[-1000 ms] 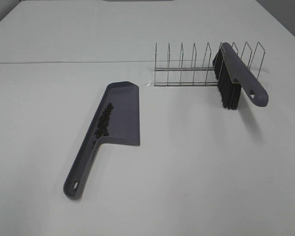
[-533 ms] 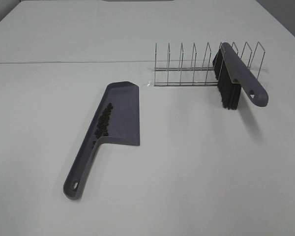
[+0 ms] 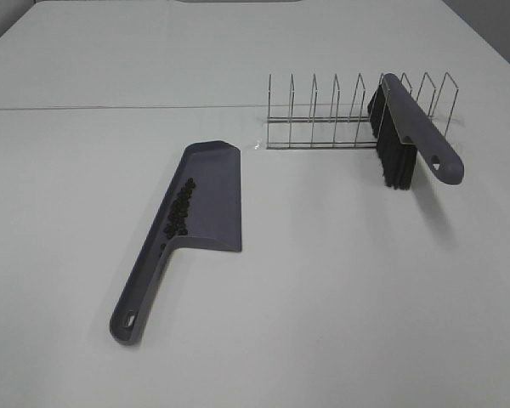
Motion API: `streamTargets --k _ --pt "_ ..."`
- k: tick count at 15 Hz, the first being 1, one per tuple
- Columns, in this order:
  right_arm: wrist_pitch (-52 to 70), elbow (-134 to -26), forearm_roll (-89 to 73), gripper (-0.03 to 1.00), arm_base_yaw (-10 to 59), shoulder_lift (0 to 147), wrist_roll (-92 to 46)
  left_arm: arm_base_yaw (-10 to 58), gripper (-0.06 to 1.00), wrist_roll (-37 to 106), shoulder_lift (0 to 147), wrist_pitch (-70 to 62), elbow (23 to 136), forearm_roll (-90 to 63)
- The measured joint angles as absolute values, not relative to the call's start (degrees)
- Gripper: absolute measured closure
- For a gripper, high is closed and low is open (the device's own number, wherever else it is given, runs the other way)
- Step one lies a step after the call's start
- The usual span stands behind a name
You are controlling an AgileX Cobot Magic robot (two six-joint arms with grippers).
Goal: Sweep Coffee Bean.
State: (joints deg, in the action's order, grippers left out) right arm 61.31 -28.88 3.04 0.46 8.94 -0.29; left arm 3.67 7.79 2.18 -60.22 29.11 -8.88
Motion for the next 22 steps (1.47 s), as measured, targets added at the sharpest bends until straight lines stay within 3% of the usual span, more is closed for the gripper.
streamTargets --k 1,5,22 --pt "61.19 -28.88 3.04 0.18 -2.41 6.88 -0.29 3.67 0.26 7.79 0.63 -60.22 28.99 -8.88" --pt "61.02 -28.88 3.04 0.18 -2.58 0.06 0.00 3.67 0.26 7.79 -0.17 -60.22 28.99 -8.88" --pt "61.02 -28.88 3.04 0.18 -2.58 -0.40 -0.29 3.67 0.26 7.79 -0.29 -60.22 28.99 -8.88"
